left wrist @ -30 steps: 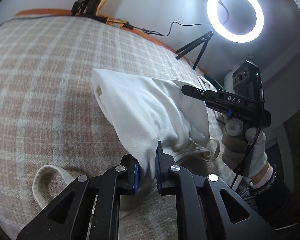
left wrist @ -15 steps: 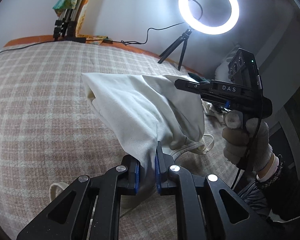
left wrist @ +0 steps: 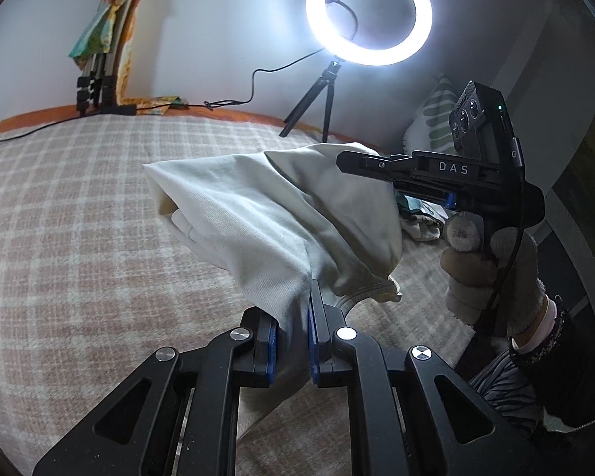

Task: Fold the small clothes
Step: 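Lift the folded camisole with both tools and carry it to the green cloth stack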

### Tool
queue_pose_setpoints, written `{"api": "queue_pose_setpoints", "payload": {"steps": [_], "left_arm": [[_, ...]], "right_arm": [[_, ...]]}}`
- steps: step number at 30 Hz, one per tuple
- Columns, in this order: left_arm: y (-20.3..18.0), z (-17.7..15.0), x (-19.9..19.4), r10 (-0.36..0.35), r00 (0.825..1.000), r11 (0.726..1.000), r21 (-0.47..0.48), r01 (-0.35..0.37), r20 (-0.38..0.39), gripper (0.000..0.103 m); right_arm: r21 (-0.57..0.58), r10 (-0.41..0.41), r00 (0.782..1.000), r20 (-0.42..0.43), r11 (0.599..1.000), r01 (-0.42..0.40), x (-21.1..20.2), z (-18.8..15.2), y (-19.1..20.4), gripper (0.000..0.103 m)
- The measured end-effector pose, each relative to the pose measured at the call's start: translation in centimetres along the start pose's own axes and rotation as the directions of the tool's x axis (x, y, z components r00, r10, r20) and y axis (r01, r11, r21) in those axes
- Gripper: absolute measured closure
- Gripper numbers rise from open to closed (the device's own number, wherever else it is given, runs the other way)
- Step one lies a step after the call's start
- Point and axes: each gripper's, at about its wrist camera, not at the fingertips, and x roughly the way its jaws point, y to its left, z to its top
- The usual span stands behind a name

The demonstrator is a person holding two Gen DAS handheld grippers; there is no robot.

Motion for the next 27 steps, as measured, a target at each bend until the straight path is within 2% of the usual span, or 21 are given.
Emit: {"api": "queue_pose_setpoints", "payload": {"steps": [13,27], "left_arm": [[-4.5,0.6,1.7,-0.047,0.999,0.994,0.101,0.048,-0.013,0.093],[-8.9,3.0,6.0,-0.15,0.987,0.976,0.154,0.156,-0.051,0.093]], "right_arm": [[0.033,-0.041,0.997,0.064,0.999,0.039,-5.4,-0.9,-1.9,0.094],[0.058,-0.107,0.988,0.111,0.993,0.101,-10.8,-0.6,-5.1,0.095]]}}
